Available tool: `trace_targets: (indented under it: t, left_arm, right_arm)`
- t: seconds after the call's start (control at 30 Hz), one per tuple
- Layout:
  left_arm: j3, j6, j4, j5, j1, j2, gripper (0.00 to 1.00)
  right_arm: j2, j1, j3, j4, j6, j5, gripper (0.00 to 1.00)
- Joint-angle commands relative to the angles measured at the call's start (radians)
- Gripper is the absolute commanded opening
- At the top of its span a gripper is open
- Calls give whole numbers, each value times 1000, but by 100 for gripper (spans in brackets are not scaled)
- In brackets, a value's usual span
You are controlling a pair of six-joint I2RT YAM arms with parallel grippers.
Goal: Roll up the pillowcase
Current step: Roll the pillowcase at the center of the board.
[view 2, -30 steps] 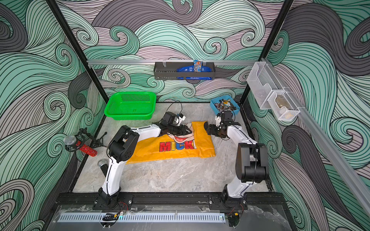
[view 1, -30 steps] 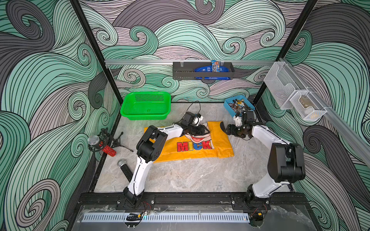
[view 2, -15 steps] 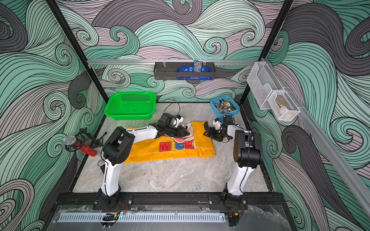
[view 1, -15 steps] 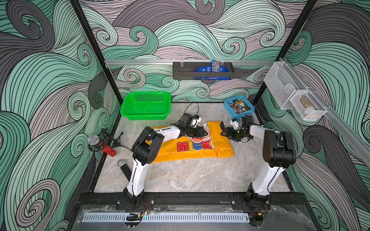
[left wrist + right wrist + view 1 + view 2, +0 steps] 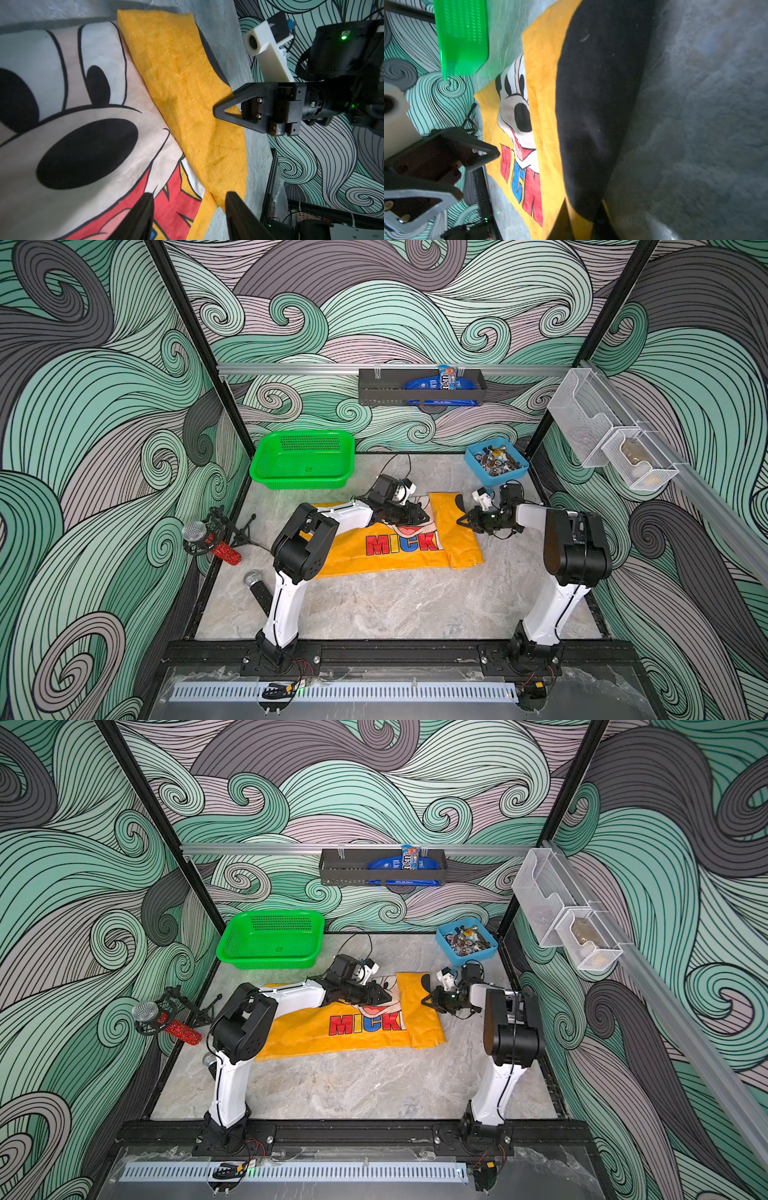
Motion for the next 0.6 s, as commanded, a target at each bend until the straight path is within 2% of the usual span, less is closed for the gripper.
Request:
trace_targets:
  t: [0.0, 0.13, 0.33, 0.57]
  left_arm:
    - [-5, 26, -22, -3, 9, -41, 58]
    - [-12, 31, -29, -8, 8, -47, 58]
    - [-29, 30, -27, -15, 7, -55, 58]
    - [-39, 23, -19, -15, 8, -57, 58]
  right_arm:
    - [-76, 4, -20, 12, 8, 26, 0]
    - [-132, 3, -35, -18, 5, 143, 0]
    - [-190, -2, -24, -156, -15, 477, 0]
    - [-213, 108, 9, -208, 157, 722, 1]
